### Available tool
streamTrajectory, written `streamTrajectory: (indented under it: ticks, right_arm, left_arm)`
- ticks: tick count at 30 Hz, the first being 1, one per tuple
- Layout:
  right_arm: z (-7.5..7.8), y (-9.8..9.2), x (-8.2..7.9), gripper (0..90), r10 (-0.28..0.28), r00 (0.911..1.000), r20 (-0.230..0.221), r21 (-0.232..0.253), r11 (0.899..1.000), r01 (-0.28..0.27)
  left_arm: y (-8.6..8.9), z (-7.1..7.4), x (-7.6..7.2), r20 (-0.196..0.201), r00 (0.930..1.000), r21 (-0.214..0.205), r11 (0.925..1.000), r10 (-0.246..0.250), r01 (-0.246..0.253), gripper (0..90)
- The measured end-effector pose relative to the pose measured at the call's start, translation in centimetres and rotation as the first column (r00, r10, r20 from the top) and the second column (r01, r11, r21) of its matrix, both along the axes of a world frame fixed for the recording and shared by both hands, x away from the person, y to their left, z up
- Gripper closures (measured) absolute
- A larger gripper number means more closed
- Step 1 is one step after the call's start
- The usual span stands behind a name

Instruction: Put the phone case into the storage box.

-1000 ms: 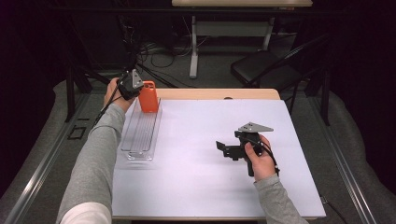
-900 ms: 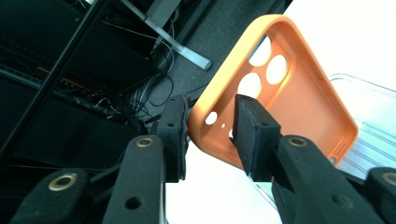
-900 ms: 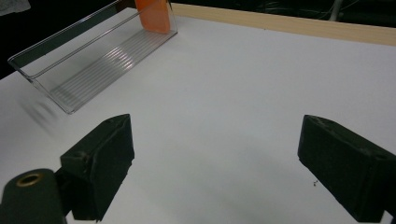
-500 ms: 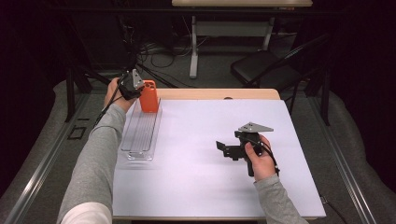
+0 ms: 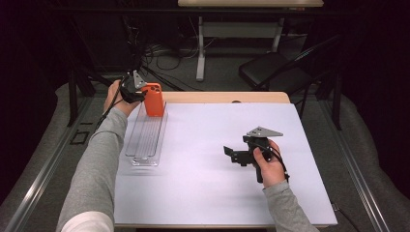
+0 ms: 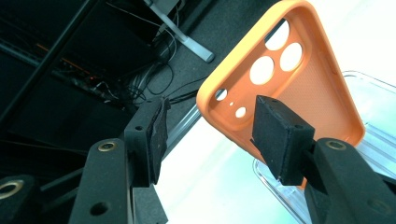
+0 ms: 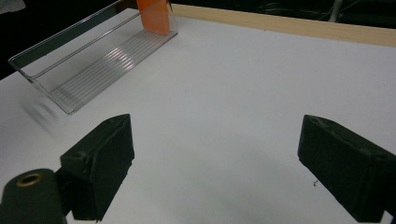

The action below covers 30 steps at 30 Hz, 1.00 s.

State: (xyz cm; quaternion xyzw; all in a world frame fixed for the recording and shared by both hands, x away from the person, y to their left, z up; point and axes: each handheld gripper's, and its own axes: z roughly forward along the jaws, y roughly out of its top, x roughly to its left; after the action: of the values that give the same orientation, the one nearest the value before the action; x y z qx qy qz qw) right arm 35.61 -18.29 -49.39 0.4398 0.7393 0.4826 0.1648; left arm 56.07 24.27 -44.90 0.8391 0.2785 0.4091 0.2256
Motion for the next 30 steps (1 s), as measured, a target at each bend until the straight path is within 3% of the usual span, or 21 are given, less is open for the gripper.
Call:
streamTrajectory:
  ticks: [14, 22, 25, 30]
  right_arm:
    - [0.0, 0.1, 0.0, 10.3, 0.006, 1.0000, 0.000, -0.002, 1.000, -0.006]
    - [0.0, 0.0, 0.0, 10.3, 0.008, 1.0000, -0.004, -0.004, 1.000, -0.008]
    - [0.0, 0.0, 0.0, 10.3, 0.009, 1.0000, -0.002, 0.001, 1.000, -0.009]
    - [-0.1, 0.0, 0.0, 10.3, 0.009, 1.0000, -0.002, -0.002, 1.000, -0.009]
  left_arm:
    - [0.1, 0.6, -0.6, -0.010, 0.9999, -0.007, 0.9999, 0.008, -0.009, 44.9]
    - [0.6, 1.0, -0.8, -0.020, 0.9990, -0.058, 0.9975, 0.040, -0.041, 41.3]
    - [0.8, 1.0, -0.8, -0.038, 0.9982, -0.093, 0.9944, 0.046, -0.049, 39.9]
    - [0.9, 1.1, -0.8, -0.073, 0.9957, -0.107, 0.9921, 0.057, -0.065, 37.8]
